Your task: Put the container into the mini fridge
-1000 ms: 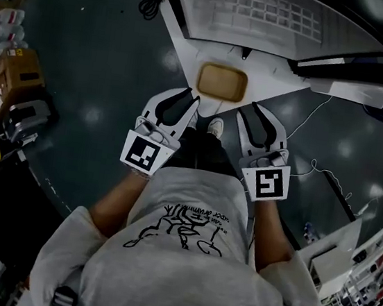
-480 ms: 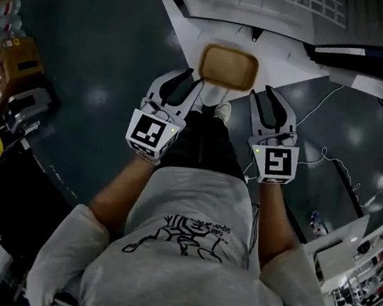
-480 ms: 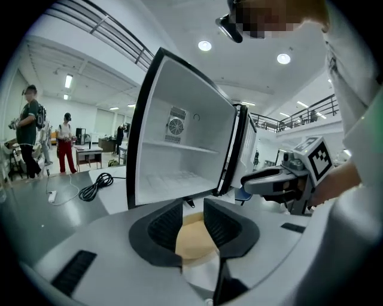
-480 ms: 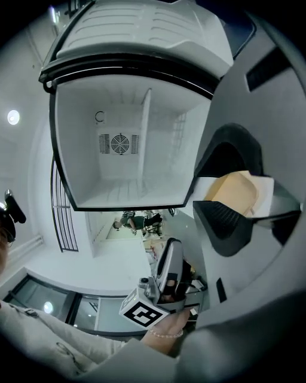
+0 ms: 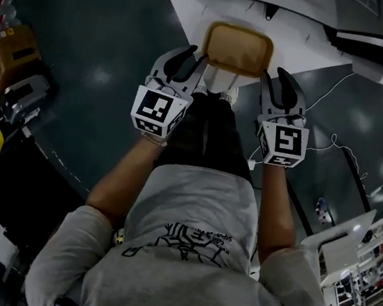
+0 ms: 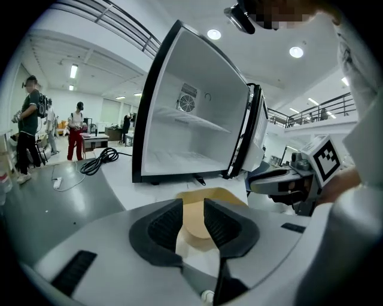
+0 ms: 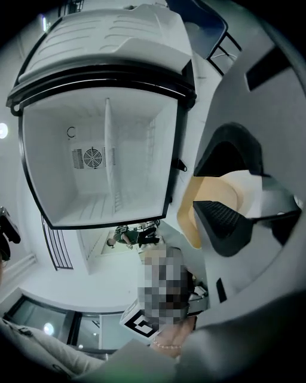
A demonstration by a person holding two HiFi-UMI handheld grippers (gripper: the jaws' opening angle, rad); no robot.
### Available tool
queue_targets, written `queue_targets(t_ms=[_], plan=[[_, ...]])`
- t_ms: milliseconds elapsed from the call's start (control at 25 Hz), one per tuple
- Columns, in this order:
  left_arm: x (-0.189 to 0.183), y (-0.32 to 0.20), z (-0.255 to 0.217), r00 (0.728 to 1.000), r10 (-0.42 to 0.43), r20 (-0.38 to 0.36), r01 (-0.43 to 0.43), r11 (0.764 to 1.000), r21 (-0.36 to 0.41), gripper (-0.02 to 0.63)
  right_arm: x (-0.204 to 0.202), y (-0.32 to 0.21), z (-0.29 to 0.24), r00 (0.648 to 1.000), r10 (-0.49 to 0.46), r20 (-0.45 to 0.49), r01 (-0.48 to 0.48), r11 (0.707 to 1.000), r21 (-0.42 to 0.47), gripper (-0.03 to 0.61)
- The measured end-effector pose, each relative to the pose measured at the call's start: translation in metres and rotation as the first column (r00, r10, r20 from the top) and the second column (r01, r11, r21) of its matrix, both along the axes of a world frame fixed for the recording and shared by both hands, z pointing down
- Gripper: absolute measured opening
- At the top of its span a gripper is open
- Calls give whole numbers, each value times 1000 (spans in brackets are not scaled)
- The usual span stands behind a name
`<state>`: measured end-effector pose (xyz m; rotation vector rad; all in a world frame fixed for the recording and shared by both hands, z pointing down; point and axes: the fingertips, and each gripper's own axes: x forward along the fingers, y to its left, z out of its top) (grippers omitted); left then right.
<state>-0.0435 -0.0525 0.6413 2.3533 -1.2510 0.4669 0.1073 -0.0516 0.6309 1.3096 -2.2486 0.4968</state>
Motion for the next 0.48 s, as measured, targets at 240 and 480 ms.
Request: queue_targets(t_ms=[240,480], plan=[[1,-4,21,1000,-15,-19,14,1000,-25,112,3,0,27,1000,23,11,-23,999,-30,120],[6,-6,43,999,-18,-32,16,998,-64,115,3,0,50,999,46,25,-44,997,-61,120]])
